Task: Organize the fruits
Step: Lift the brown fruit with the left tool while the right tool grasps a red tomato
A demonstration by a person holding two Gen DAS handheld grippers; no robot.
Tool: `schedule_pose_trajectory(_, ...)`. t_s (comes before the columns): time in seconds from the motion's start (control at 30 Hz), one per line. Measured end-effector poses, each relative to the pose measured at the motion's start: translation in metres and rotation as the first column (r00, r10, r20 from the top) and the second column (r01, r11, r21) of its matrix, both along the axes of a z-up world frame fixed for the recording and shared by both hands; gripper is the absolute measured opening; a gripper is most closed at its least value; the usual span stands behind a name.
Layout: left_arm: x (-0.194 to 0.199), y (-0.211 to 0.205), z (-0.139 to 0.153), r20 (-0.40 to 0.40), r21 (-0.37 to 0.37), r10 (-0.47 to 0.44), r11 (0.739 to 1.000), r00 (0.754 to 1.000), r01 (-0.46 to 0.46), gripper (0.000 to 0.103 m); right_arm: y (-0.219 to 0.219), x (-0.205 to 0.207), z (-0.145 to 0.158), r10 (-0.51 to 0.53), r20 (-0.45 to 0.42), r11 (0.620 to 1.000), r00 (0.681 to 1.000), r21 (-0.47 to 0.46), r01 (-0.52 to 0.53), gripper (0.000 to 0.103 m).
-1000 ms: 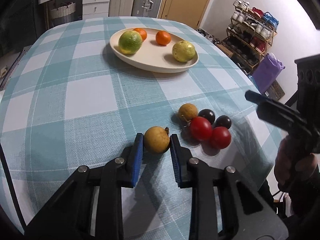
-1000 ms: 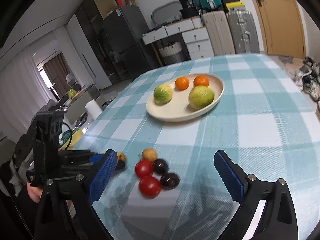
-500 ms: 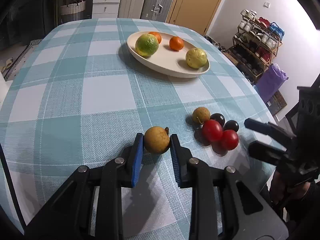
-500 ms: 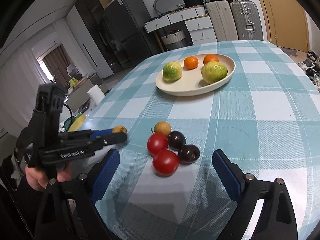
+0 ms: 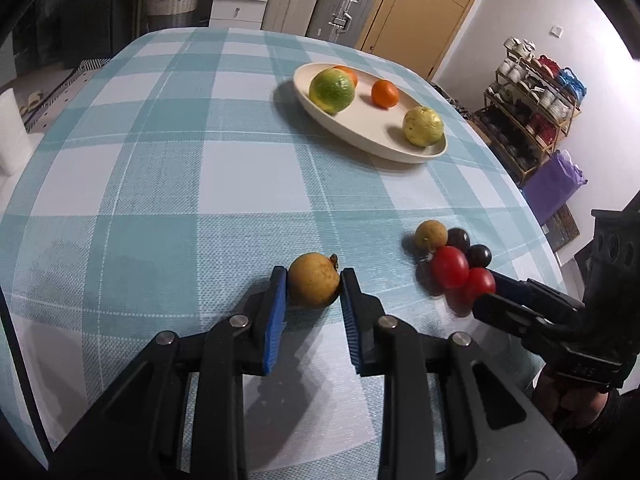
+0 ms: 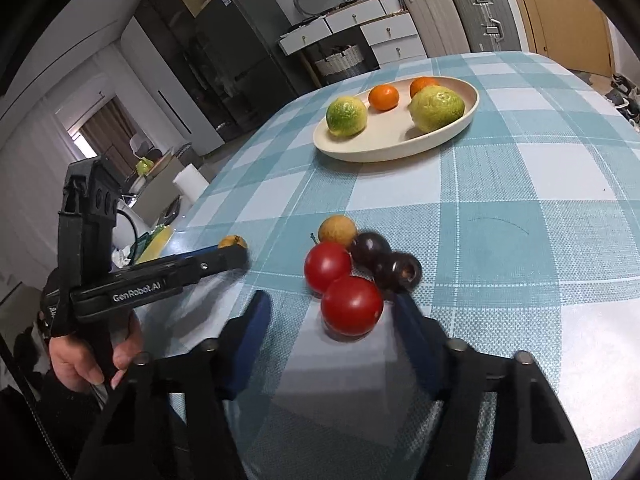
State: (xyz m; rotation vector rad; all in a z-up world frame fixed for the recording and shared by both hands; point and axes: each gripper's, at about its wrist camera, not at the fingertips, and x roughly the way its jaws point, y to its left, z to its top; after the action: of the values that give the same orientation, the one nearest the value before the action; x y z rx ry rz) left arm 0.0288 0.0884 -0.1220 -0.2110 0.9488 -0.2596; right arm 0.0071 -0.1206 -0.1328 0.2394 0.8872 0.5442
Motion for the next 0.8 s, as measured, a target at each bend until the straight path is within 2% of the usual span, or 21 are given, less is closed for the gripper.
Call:
schedule_pose_trajectory(0.07, 0.0, 0.003, -0.001, -0.002, -0.006, 0.007, 1.0, 1.0, -0.007, 0.024, 0.002, 0.001, 0.0, -0.005, 0.008, 1.0, 1.0, -0.02, 0.005, 0.045)
schedule_pose_trajectory(0.1, -0.001, 0.003, -0.001, -0.001, -0.007, 0.007, 1.0, 1.0, -0.007, 0.024, 0.002, 0.001, -0.001, -0.012, 0.009, 0.999, 1.0, -0.032, 0.012, 0.033)
schedule_pose_trajectory(0.13, -0.001, 0.004, -0.001, -0.001, -0.007, 0.009, 1.0, 1.0, -0.009, 0.024, 0.002, 0.002, -0.002, -0.012, 0.007, 0.999, 1.0, -0.031, 0.013, 0.032)
schedule_pose_trajectory(0.4, -0.002, 0.001, 0.0, 0.003, -0.014, 0.001, 1.0, 1.0, -0.001, 0.024, -0.002, -0.003, 0.0, -0.001, 0.027, 1.0, 1.0, -0.025, 0.001, 0.031)
schedule_pose_trajectory(0.8, -0.002, -0.004, 0.005, 0.005, -0.008, 0.004, 1.0, 1.0, -0.004, 0.024, -0.015, -0.002, 0.004, -0.01, 0.045, 0.999, 0.999, 0.042, 0.008, 0.031)
